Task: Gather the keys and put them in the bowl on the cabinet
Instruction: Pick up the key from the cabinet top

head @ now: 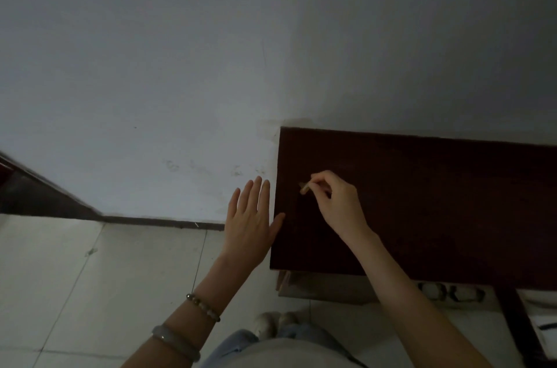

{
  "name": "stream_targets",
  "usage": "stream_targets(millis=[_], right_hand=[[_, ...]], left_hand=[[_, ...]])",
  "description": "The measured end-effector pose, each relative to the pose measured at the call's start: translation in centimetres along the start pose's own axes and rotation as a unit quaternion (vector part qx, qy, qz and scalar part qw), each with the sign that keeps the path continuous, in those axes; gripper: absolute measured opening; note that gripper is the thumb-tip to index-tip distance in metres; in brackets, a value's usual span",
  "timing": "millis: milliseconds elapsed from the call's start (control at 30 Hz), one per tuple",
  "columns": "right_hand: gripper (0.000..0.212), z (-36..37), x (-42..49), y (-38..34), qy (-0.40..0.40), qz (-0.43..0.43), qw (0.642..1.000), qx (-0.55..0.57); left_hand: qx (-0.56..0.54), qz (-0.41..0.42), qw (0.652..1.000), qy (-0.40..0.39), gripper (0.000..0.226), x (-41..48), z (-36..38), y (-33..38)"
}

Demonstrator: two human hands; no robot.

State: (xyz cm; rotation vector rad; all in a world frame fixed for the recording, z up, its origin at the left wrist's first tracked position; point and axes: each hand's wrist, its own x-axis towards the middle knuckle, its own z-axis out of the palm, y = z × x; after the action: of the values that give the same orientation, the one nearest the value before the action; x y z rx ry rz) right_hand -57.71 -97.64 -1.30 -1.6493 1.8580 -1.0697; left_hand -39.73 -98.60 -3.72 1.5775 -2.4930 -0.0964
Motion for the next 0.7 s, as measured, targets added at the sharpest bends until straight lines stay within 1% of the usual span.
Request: stream_targets(millis=[167,267,333,400,467,567,700], right_hand=[[0.010,-2.4,-0.7,-2.1,0.033,0.047,0.990,0.132],[0.011,-4.0,-1.8,-3.0,0.047,0.084,0.968,0.233],[0.009,-5.1,-2.8,-3.1,0.069,0.108,0.955,0.267],[0.008,-6.2,-4.0,-2.9,0.098,0.126,0.948,0.275],[0.007,-7.4,-5.5,-2.7,0.130,0.137,0.948,0.256],[0.006,-9.3,-7.9,-2.3,0.182,0.159,0.945,0.219],[0.005,-12.1,-11.0,-1.2,0.250,0.206,0.930,0.176]], left_hand=[[-0.035,0.014,0.998,0.040,0.068,0.7,-2.0,0.6],[-0.071,0.047,0.995,0.060,0.066,0.9,-3.3,1.4],[-0.085,0.080,0.990,0.073,0.064,0.8,-4.0,2.3],[-0.093,0.116,0.986,0.081,0.063,0.7,-4.5,3.5],[-0.101,0.148,0.981,0.076,0.062,0.5,-4.7,4.9],[-0.108,0.193,0.974,0.055,0.062,0.5,-4.5,7.1],[-0.104,0.254,0.961,0.024,0.063,0.3,-3.9,10.7]])
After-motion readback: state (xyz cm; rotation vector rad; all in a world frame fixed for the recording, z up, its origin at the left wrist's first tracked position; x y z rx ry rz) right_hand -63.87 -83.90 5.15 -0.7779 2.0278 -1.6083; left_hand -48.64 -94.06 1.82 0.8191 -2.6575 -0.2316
